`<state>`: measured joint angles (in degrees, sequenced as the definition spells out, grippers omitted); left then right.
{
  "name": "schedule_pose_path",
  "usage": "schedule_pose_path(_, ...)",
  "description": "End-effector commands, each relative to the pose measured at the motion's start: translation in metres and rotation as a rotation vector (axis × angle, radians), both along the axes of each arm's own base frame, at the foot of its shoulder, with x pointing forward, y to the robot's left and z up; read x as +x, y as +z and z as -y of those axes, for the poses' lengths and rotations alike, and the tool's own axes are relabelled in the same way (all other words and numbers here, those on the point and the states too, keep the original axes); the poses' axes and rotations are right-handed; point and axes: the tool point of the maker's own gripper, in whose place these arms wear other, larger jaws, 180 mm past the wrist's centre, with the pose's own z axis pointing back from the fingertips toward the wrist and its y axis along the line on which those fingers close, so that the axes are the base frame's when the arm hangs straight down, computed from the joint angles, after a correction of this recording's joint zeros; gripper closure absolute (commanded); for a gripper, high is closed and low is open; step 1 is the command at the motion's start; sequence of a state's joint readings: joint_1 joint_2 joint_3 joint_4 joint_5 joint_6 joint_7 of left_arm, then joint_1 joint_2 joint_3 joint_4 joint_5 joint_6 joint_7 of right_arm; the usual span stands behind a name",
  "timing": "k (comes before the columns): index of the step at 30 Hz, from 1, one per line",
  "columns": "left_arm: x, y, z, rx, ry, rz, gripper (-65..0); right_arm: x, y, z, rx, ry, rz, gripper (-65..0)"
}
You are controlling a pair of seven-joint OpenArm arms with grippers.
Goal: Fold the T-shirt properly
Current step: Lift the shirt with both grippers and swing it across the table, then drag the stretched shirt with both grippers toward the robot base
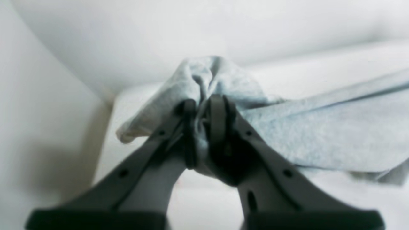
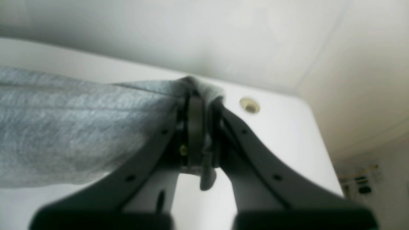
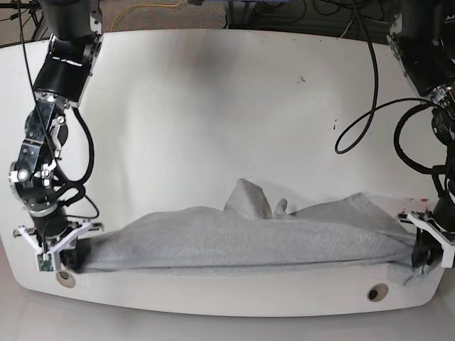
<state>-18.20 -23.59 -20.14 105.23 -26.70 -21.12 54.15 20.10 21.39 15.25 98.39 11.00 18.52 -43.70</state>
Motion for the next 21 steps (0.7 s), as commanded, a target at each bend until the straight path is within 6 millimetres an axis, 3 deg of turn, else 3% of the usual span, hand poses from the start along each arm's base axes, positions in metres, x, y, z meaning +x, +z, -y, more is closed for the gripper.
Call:
schedule_pose_path(1, -0.007, 0.0, -0.011, -0.01, 0.033, 0.023, -3.8, -0.011, 0.001, 0.002, -0.003, -0.007, 0.028, 0.0)
schedule_pose_path(5, -0.026, -0.034, -0.024, -0.027, 0.074, -0.056, -3.8, -0.038, -0.041, -0.007, 0.033, -0.009, -0.053, 0.0)
schedule_pose_path(10, -0.05, -0.075, -0.026, -0.021, 0.08, -0.168, -3.8, -0.073, -0.09, -0.014, 0.072, -0.022, -0.164, 0.0)
schedule_pose_path(13, -0.066, -0.099, -0.028, -0.019, 0.087, -0.235, -3.8, -0.094, -0.11, -0.016, 0.09, -0.037, -0.211, 0.0)
schedule_pose_path(21, -0.115, -0.137, -0.058, -0.016, 0.178, -0.359, -3.8, -0.142, -0.148, -0.025, 0.106, -0.043, -0.327, 0.0)
